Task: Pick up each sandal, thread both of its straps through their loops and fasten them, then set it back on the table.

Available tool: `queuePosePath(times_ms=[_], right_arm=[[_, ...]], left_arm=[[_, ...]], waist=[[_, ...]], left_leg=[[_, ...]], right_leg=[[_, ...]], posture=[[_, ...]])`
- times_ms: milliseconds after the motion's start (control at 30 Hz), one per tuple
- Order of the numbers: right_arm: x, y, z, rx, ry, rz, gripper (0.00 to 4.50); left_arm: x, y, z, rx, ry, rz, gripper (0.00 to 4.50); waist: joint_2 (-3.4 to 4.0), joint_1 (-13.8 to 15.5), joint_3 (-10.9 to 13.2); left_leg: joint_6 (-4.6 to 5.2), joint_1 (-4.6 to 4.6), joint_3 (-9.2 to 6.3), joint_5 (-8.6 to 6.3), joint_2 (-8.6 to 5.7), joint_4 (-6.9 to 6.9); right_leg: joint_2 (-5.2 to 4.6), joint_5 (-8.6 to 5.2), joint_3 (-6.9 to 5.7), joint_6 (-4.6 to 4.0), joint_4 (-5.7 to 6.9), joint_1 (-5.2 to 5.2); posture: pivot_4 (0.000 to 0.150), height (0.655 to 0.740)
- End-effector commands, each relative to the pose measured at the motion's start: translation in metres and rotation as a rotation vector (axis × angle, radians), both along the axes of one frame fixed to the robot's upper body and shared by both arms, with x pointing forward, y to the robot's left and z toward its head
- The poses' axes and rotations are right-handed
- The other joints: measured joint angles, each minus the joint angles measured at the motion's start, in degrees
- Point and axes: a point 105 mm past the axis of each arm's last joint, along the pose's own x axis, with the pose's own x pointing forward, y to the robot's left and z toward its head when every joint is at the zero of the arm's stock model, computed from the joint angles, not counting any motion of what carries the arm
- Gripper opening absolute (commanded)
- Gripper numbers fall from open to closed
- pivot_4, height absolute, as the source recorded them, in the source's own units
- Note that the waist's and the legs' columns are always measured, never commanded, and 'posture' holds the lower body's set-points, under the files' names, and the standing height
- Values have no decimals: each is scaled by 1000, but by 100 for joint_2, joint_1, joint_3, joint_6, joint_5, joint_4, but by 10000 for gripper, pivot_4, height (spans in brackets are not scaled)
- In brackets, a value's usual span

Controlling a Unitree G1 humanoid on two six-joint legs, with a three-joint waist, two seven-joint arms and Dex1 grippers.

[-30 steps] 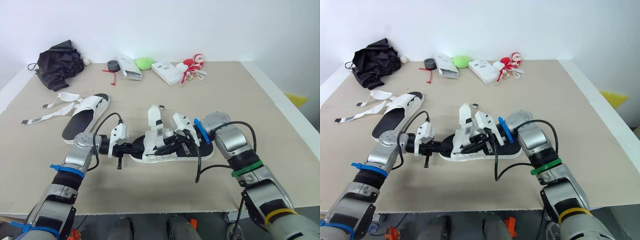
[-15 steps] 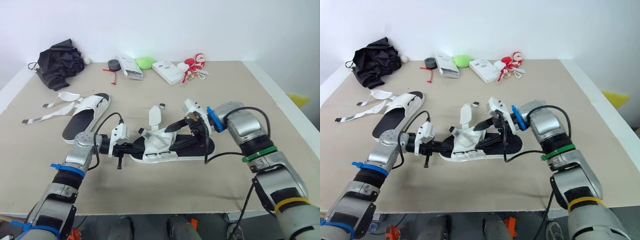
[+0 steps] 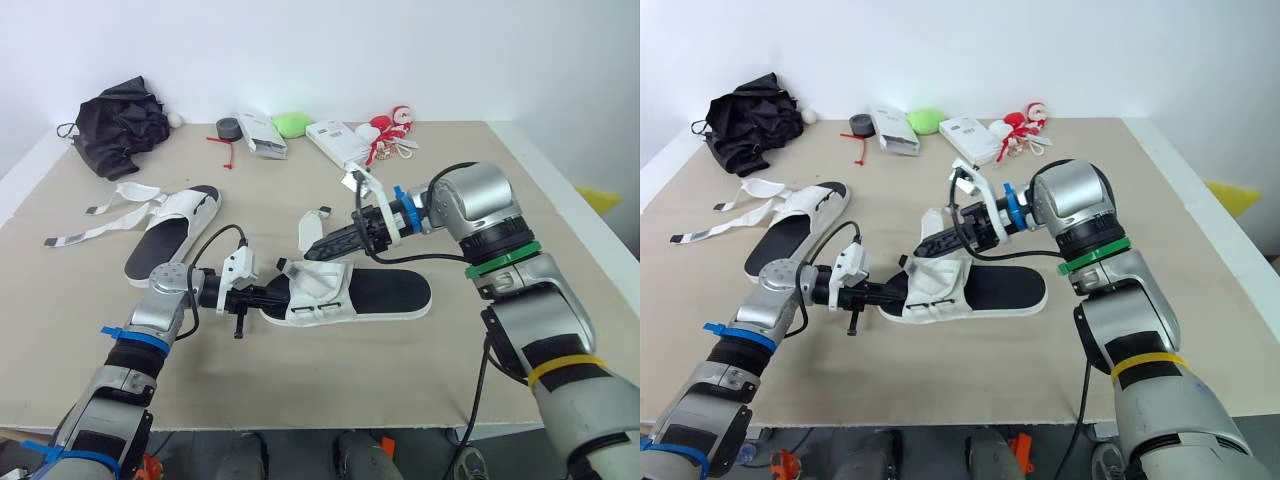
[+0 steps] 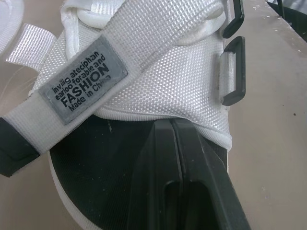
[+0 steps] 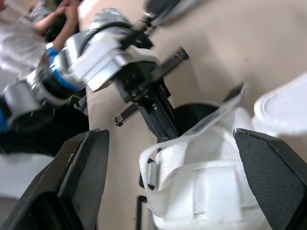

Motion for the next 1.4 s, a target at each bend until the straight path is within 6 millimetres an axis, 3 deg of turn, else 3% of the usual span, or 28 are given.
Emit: queuePosePath(times_ms=[33,500,700,1000,1100,1333,1400], right_arm=[[-4,4,10,-32,-9,-29,44473],[-26,32,12,-97,28,37,44473],[-25,42,-4,-134,15,61,44473],[-11,41,-24,-190,-34,59,44473],[-8,42,-27,-190,-38,55,35976],[-6,40,-30,-192,-34,46,1408],[-5,39,-29,-186,-36,43,392]], left_arm=[[-18,5,-50,134,166,1,0],[-22,0,-55,120,174,7,0],[-22,-2,-55,114,176,9,0],[-24,-3,-57,114,182,14,0],[-25,-3,-58,115,184,13,0],[-25,-4,-58,114,185,13,0],[-25,-4,-58,114,185,12,0]], waist=[[0,1,0],[9,1,-6],[11,21,-10],[11,62,-10],[11,64,-10],[11,68,-10],[11,69,-10]], left_leg=[[0,-4,-1,0,0,0],[1,-7,-9,-1,-1,3],[1,-8,-11,-1,-1,3],[1,-9,-11,-1,-1,5],[1,-9,-11,-1,-1,5],[1,-10,-11,-1,-1,5],[1,-10,-12,-1,-1,5]], right_leg=[[0,0,-1,0,0,-3],[0,-1,-12,3,0,1],[0,-2,-14,3,0,2],[1,-2,-15,3,0,1],[1,-2,-15,4,0,1],[1,-2,-16,4,0,1],[1,-2,-16,4,0,1]], posture=[[1500,7380],[1500,7380],[1500,7380],[1500,7380],[1500,7380],[1500,7380],[1500,7380]])
